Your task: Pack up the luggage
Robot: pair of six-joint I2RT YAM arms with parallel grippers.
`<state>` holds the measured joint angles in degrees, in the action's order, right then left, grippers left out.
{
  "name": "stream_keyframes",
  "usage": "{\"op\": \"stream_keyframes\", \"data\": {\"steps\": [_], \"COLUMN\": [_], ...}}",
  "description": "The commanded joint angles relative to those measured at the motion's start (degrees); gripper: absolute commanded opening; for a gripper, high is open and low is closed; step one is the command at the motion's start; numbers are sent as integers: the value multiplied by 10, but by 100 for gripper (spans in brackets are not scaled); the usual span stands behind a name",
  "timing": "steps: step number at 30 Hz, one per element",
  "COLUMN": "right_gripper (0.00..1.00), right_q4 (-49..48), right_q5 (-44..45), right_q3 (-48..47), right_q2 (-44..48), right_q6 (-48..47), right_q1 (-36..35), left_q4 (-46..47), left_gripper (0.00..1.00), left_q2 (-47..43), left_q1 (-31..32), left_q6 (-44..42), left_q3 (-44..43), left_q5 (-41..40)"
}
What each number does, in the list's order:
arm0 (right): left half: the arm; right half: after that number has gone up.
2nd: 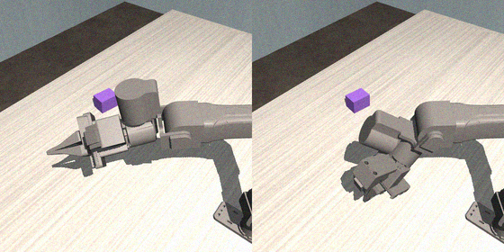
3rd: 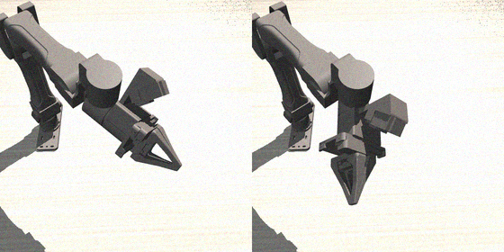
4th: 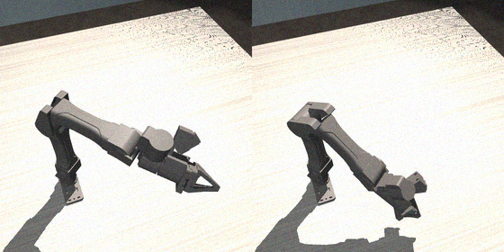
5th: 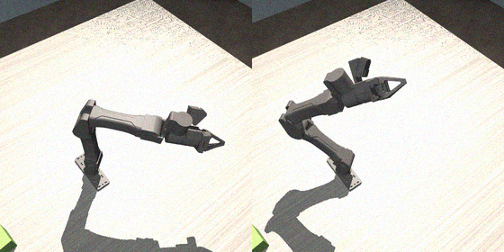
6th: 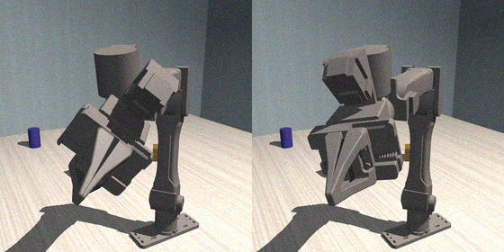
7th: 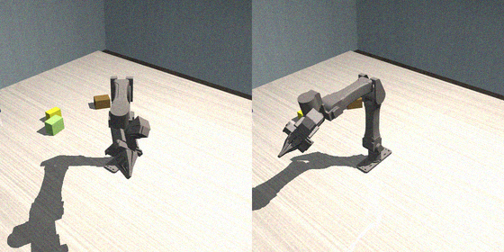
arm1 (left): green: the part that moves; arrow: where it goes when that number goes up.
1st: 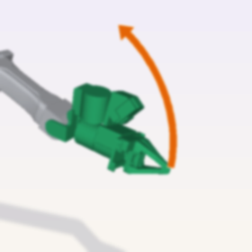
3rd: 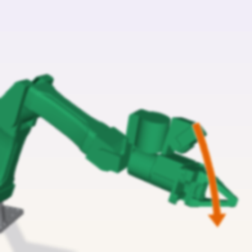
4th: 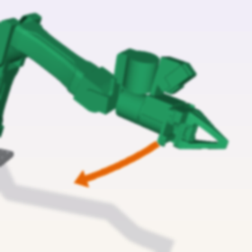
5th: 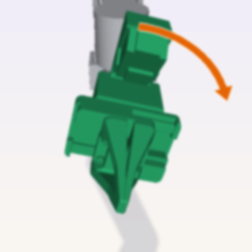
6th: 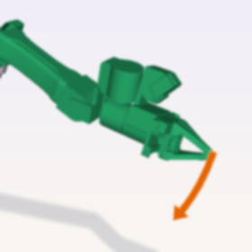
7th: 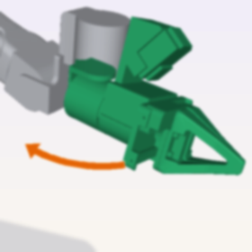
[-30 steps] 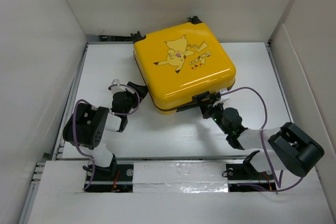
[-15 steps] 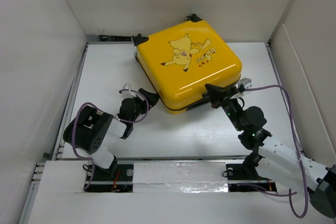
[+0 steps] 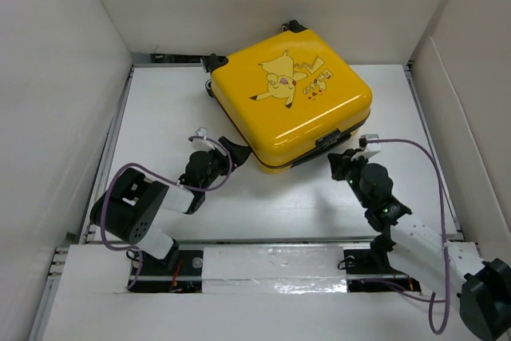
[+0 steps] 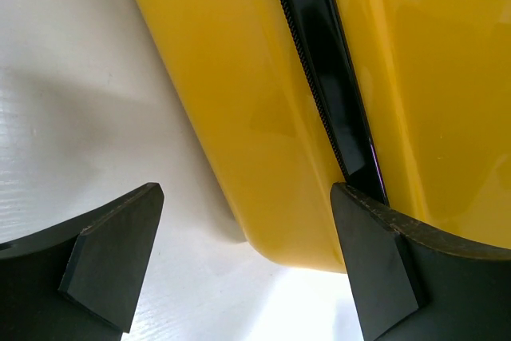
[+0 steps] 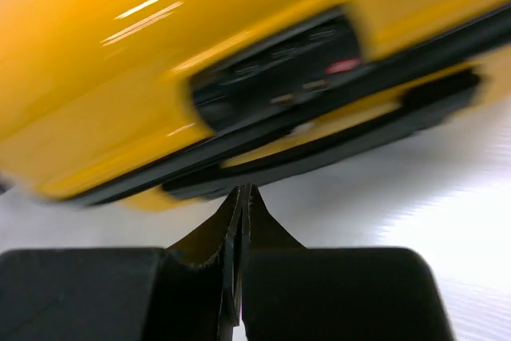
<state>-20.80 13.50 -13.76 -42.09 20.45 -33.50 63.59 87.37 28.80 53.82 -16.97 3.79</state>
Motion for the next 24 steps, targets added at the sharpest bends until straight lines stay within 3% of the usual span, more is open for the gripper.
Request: {"op": "stream_keyframes", "data": {"steps": [1,2,5,12,18,24], "right_gripper": [6,16,24,24,32,28], "right_q4": [-51,-62,-112,-172,-215,-306], "right_q5": [-45,-87,-130,-160,-101,-57], "right_q3": [-9,-14,-46,-43,-21,-42], "right_q2": [-48,-62,-124,-166,-185,-270], "right_q6": [-11,-28,-37,-40,-37,-39], "right_q1": [71,84,106,94,86,86], "left_q4": [55,57,58,51,70,72], "left_gripper": [84,84,84,84,84,84], "left_q2": [-28,-28,-28,-31,-15,-12], "left_q1": [6,6,6,6,6,6], "left_q6": [-1,-2,-4,-10,-4,-4], "left_q3": [-7,-6,-8,-11,-10,-10], "left_q5": [21,22,27,32,38,44]}}
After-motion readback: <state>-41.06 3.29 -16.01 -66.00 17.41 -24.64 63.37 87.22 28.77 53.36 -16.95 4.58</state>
